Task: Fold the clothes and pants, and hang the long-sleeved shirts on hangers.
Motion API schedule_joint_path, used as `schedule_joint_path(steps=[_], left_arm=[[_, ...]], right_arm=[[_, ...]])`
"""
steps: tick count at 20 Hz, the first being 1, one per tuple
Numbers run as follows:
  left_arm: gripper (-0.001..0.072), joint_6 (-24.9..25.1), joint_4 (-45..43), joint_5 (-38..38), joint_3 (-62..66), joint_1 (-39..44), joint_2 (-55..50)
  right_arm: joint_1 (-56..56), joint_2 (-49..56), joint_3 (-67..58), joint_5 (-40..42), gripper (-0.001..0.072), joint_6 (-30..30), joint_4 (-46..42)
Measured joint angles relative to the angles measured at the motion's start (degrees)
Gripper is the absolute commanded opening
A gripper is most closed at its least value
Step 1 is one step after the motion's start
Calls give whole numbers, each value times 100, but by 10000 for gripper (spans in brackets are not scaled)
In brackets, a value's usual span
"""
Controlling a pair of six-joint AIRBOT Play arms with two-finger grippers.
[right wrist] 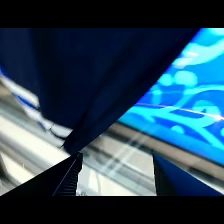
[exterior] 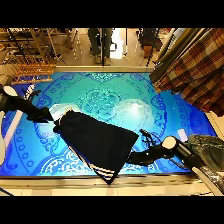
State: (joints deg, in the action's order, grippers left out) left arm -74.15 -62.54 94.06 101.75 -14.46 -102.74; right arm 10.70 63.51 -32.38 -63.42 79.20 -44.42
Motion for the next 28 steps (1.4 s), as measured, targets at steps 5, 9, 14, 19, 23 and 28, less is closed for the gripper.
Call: schedule_joint_path(steps=[5, 9, 14, 19, 23, 28], left_arm=[[326, 474, 664, -120, -2, 343, 343], [210, 807, 909, -439, -15, 852, 391], [15, 1314, 1034, -608, -243, 1556, 393], [14, 1558, 1029, -1043, -1303, 2114, 382], [14, 1357, 763, -1768, -1923, 2505, 129], [14, 1056, 682, -2149, -2009, 2887, -138]], right_arm=[[-308, 557, 472, 907, 542, -892, 1187], [-31, 1344, 321, 1204, 486, -1753, 2382], [402, 1956, -667, 1561, 10, -1801, 2017], [-181, 1572, -1746, 691, 9, 319, -1714], [-573, 1029, -2601, 11, 9, 935, -3174], [507, 986, -3797, 184, 8, 1263, -3010]])
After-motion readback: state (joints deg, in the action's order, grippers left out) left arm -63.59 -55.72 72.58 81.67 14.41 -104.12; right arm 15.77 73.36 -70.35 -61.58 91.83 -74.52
